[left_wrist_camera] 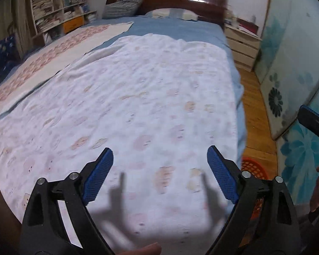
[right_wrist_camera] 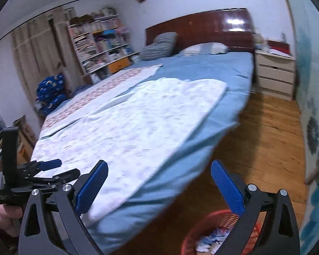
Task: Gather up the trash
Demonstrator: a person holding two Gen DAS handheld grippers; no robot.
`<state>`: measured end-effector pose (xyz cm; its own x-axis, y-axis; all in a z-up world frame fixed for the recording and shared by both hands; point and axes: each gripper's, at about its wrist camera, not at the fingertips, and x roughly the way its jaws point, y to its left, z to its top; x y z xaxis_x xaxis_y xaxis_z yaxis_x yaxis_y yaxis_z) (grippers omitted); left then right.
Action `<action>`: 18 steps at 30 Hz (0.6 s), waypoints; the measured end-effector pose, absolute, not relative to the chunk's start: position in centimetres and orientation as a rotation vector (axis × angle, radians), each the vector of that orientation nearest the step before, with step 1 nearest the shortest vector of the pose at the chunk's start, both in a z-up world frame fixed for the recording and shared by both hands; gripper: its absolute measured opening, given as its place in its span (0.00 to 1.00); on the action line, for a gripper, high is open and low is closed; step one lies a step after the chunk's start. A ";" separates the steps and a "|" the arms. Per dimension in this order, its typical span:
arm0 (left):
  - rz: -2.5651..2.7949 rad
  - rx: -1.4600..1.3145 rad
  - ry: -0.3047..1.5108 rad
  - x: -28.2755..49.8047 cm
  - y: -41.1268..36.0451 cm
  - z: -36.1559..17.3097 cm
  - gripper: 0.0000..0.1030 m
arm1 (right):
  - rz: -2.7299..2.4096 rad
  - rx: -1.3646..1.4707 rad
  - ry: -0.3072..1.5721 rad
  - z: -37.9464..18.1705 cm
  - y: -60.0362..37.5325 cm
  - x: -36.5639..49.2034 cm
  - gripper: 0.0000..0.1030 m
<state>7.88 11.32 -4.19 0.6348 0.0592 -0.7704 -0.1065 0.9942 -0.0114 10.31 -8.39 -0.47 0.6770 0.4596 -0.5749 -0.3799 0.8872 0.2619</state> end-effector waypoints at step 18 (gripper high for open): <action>0.067 -0.033 0.825 7.4 10.6 -4.1 0.92 | 0.488 0.096 0.703 -1.6 -6.2 11.0 0.93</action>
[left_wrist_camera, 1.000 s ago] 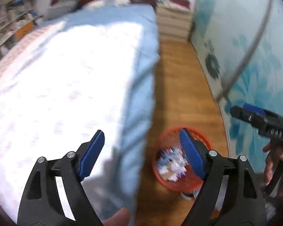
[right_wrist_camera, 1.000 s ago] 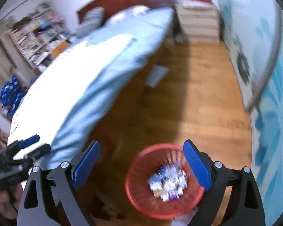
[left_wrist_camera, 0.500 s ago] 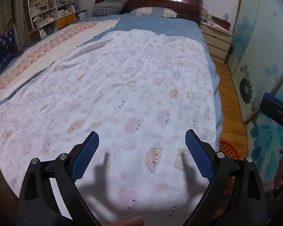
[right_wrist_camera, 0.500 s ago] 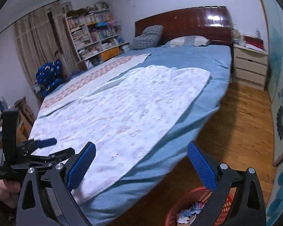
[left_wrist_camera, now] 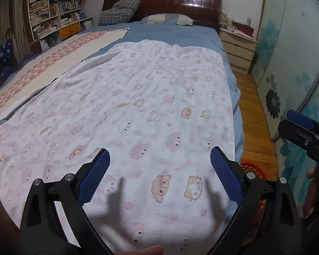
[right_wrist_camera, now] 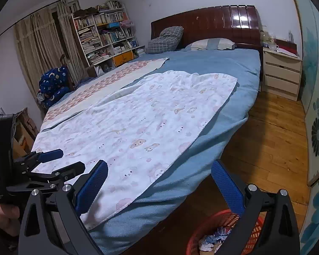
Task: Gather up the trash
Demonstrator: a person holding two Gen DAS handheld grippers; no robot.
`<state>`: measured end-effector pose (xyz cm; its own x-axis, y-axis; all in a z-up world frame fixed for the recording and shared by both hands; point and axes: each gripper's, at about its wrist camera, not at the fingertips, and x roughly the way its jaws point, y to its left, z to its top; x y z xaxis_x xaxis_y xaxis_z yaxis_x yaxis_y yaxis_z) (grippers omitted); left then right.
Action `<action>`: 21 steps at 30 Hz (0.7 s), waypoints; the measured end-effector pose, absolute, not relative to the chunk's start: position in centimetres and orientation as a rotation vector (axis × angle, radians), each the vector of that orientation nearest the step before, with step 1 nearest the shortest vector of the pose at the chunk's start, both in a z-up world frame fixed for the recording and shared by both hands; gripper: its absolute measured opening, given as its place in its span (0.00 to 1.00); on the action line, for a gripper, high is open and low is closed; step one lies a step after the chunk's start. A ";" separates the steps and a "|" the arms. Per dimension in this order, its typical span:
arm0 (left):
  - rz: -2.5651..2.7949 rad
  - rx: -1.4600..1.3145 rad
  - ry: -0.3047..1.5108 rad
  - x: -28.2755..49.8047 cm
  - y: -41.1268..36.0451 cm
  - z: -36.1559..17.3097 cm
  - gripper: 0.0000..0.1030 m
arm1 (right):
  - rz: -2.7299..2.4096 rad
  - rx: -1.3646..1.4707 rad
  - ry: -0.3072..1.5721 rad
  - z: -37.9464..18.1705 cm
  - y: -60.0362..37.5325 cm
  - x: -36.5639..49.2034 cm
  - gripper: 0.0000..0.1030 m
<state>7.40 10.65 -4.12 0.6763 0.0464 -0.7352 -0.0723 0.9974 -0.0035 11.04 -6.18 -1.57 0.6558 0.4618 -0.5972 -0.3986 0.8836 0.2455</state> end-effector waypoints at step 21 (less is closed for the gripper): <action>0.087 -0.050 0.808 7.3 11.6 -3.6 0.92 | 0.515 0.079 0.700 -1.6 -5.7 10.9 0.93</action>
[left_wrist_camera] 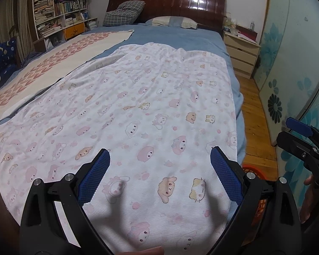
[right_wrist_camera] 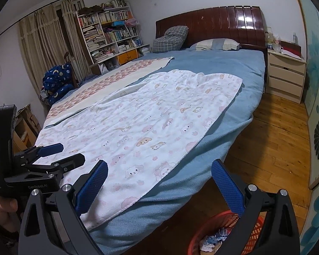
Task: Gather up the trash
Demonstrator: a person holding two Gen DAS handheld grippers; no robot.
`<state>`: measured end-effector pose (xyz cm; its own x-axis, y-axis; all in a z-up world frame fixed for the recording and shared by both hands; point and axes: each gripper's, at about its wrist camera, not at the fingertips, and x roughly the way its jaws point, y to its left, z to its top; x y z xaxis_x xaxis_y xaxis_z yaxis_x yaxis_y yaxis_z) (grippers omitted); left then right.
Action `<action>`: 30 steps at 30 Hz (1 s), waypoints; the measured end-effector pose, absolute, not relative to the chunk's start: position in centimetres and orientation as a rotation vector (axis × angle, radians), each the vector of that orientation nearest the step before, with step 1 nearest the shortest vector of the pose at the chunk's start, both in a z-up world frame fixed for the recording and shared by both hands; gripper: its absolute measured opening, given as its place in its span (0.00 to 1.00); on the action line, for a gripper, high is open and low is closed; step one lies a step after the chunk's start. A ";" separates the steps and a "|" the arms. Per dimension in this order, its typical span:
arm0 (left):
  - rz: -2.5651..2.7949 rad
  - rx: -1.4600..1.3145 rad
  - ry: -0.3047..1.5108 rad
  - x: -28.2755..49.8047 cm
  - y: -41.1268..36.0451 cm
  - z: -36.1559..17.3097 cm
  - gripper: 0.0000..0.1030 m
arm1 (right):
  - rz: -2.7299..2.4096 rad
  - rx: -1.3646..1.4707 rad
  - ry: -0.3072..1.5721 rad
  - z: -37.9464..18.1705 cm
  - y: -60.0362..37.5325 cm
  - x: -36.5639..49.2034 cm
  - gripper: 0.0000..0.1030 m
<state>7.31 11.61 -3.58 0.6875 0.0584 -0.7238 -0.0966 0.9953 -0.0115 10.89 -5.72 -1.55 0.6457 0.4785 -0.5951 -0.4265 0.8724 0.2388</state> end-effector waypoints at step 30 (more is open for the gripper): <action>0.069 -0.076 0.736 3.0 9.7 -0.2 0.92 | 0.502 0.103 0.675 0.4 -9.2 4.8 0.93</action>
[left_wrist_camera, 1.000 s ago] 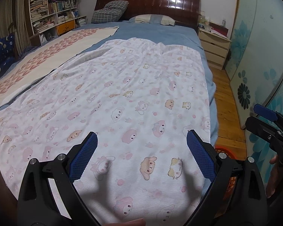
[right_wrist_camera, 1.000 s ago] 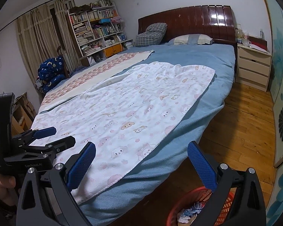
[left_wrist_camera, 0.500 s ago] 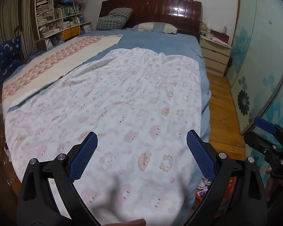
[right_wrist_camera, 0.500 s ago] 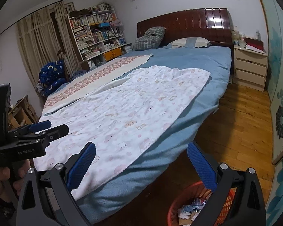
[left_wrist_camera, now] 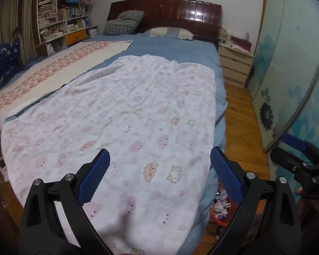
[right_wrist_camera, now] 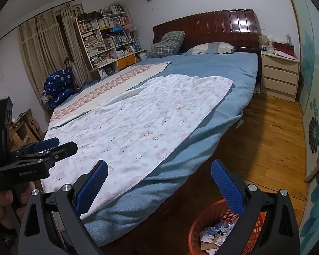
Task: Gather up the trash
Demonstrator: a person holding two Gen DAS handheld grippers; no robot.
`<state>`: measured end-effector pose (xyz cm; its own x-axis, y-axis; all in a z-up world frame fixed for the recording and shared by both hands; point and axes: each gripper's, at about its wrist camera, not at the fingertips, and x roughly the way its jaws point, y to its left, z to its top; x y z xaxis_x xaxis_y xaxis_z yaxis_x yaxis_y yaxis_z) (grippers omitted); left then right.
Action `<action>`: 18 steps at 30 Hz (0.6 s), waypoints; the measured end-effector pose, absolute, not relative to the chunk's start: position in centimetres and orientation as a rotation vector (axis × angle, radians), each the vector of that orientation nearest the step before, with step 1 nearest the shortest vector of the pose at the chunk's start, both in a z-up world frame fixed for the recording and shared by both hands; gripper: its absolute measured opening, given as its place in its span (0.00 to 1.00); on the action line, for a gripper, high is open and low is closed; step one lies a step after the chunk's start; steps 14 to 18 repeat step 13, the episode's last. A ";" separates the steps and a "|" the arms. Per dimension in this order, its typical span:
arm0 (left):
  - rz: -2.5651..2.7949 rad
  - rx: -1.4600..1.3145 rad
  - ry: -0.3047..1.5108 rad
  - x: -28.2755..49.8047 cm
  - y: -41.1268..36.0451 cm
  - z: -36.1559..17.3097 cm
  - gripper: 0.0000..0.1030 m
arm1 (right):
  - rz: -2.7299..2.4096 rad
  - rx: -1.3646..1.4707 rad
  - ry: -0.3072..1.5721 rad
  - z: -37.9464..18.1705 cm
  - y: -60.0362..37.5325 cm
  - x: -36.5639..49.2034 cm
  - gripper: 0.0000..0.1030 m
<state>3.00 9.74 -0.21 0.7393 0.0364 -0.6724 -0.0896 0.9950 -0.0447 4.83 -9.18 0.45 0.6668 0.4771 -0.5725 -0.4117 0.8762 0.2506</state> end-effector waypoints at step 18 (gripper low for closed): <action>0.082 -0.039 0.755 3.2 9.1 -0.5 0.92 | 0.516 0.106 0.679 0.8 -8.6 5.4 0.93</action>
